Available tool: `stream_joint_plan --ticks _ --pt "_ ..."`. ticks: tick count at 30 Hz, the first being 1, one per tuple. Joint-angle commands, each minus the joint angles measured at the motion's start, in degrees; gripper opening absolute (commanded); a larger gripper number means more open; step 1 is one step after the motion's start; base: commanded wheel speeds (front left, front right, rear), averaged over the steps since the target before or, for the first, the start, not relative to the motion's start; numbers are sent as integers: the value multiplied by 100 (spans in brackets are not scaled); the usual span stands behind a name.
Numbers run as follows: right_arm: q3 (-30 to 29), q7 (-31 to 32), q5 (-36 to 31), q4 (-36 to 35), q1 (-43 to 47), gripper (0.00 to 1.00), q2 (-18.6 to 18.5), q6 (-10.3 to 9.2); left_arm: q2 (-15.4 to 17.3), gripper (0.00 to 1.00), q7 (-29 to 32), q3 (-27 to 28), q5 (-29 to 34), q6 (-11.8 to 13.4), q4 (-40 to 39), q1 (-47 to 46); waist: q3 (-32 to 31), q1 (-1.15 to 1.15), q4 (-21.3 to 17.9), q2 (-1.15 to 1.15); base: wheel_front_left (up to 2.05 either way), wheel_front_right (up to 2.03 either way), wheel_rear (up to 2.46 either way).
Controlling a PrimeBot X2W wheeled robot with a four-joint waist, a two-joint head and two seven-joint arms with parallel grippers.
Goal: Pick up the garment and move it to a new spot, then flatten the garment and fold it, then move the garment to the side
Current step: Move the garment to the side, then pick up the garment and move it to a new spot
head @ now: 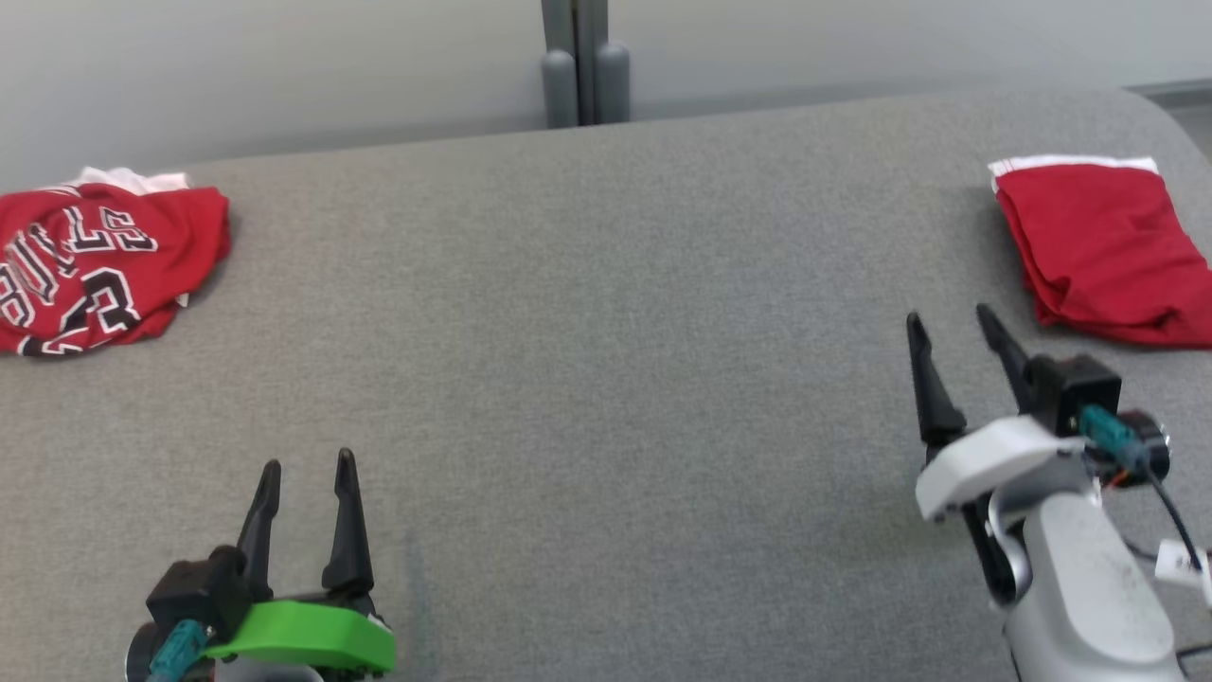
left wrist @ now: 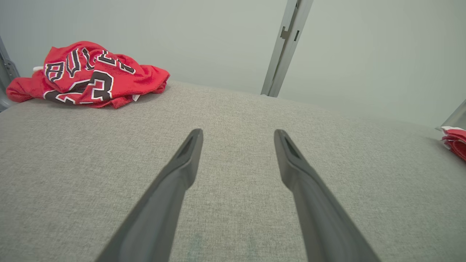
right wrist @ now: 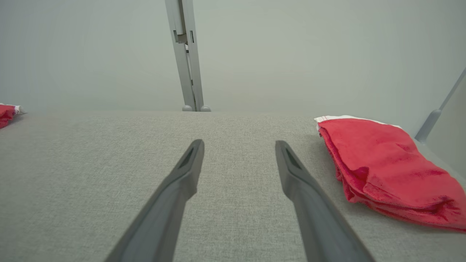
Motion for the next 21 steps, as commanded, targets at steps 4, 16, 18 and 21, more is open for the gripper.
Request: stream_joint_plan --ticks 4,16,18,21 --pt "128 -11 386 -488 707 100 -9 -9 0 100 -3 -37 -143 -6 7 250 -325 0 207 0 0 0 0" --pt "290 -12 596 -978 1407 100 -7 -9 1 100 -3 -185 -344 124 18 426 -443 0 187 0 0 0 0" --pt "294 -12 597 -994 1406 100 -8 -9 1 100 -4 -211 -343 138 9 403 -434 0 178 0 0 0 0" --pt "300 -12 622 -987 1410 100 -7 -9 2 100 -3 -221 -340 135 26 363 -424 0 173 0 0 0 0"
